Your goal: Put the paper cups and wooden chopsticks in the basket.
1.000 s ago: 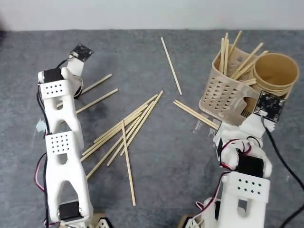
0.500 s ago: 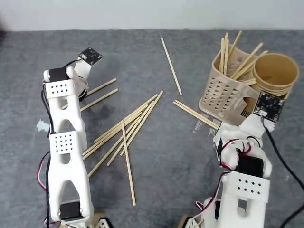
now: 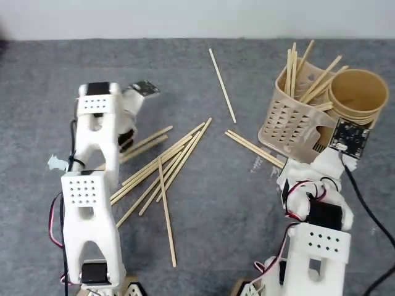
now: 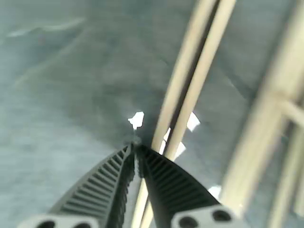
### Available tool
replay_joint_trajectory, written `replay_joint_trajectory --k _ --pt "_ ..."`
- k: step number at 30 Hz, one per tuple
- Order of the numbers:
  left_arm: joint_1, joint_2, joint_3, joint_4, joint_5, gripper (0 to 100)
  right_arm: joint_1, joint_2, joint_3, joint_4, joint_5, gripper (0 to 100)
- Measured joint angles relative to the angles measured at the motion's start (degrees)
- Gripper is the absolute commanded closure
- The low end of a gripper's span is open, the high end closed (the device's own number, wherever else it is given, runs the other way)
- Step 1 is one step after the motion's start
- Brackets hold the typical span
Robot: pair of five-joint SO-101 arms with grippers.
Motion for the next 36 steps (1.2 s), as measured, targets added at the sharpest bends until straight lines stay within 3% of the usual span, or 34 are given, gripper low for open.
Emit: replay_joint_trajectory --k 5,13,20,24,36 --pt "3.6 -7.5 12.9 0.0 0.1 99 0.0 0.0 0.0 0.0 0.0 99.0" --pt "3.9 -18.8 19.1 0.0 0.4 98 0.0 0.0 0.0 0.0 0.0 99.0" --pt "7.4 -28.9 31.5 0.0 0.7 95 0.0 0.0 0.0 0.0 0.0 99.0" --pt "8.8 -29.8 34.7 0.0 -1.0 88 0.0 0.0 0.0 0.0 0.0 99.0" --pt "7.8 -25.8 35.6 -0.4 -4.9 86 0.0 0.0 0.0 0.0 0.0 99.0"
